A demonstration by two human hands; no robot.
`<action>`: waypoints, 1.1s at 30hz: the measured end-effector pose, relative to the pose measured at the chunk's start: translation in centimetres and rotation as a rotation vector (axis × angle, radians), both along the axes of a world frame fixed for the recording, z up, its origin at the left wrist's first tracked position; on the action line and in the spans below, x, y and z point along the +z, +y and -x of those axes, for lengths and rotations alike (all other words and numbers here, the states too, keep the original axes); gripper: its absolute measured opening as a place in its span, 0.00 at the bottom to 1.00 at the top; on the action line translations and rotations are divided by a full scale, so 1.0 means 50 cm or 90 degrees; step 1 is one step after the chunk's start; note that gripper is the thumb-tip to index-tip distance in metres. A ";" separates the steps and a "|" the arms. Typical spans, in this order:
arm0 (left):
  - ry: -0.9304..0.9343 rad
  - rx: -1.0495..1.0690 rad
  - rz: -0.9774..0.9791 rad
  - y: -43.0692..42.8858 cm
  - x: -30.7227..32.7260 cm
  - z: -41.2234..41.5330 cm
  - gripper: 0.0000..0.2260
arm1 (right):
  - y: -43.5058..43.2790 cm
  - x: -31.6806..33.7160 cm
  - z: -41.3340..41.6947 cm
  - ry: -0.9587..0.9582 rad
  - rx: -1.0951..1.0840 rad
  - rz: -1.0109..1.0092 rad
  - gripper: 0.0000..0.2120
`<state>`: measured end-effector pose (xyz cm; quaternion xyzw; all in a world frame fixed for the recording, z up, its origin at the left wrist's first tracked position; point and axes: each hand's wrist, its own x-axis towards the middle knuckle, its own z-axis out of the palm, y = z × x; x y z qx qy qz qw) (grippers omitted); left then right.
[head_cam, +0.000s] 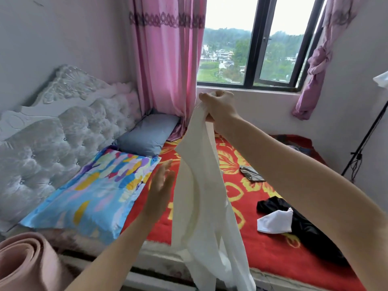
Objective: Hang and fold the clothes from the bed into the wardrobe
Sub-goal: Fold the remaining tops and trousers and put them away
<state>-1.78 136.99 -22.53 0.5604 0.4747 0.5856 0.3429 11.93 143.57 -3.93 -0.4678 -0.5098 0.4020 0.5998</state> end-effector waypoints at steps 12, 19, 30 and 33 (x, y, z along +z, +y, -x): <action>0.266 0.011 0.162 0.126 -0.132 0.005 0.23 | 0.156 0.000 -0.132 0.019 -0.103 -0.052 0.17; -0.061 -0.026 0.202 0.284 -0.079 0.166 0.11 | 0.323 -0.129 -0.259 -0.062 -0.249 0.082 0.17; 0.146 0.139 -0.029 0.776 0.077 0.322 0.09 | 0.669 -0.194 -0.173 -0.137 -0.366 0.199 0.17; 0.220 0.178 -0.099 0.898 0.172 0.326 0.12 | 0.755 -0.158 -0.147 -0.048 -0.380 0.203 0.16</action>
